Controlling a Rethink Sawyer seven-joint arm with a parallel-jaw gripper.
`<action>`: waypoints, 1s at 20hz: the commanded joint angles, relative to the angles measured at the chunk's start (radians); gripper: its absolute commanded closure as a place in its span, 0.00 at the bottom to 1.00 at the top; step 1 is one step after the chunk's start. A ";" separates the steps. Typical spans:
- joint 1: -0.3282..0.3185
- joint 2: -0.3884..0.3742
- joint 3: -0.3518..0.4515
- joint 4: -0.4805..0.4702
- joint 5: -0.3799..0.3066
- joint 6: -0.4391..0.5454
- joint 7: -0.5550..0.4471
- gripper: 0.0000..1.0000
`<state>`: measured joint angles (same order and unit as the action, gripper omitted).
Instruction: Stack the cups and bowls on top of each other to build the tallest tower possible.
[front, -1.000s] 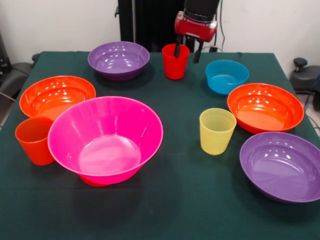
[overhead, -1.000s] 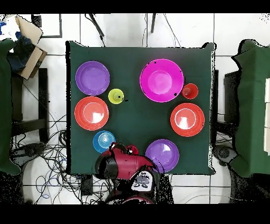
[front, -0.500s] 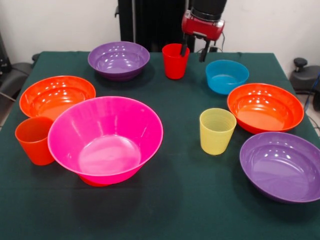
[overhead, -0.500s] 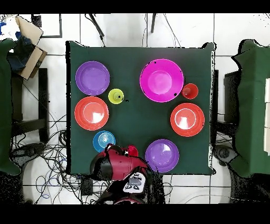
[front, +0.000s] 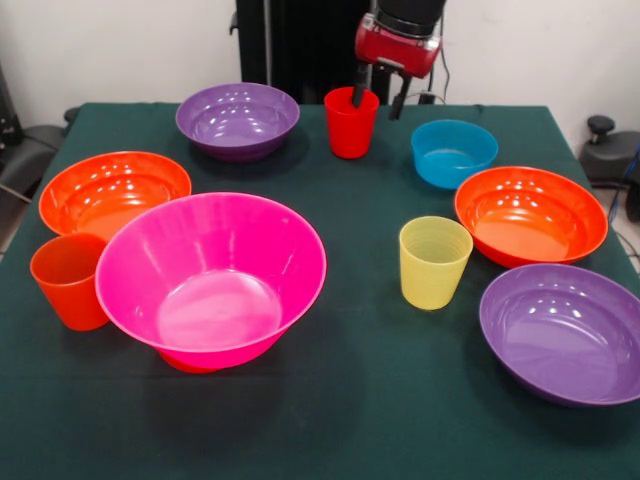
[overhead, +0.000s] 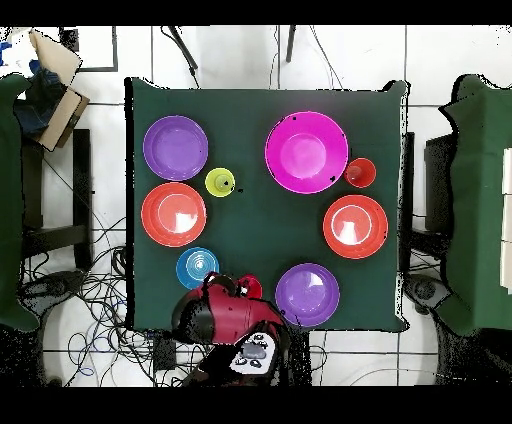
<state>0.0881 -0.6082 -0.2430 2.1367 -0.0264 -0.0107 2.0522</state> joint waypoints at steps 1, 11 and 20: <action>0.000 -0.002 0.035 -0.029 0.043 0.112 0.136 0.00; -0.062 0.007 0.128 0.021 0.028 0.067 0.150 0.00; -0.052 0.041 0.146 0.036 0.030 0.013 0.176 0.00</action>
<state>0.0415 -0.6152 -0.2215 2.1392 -0.0262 0.0101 2.0522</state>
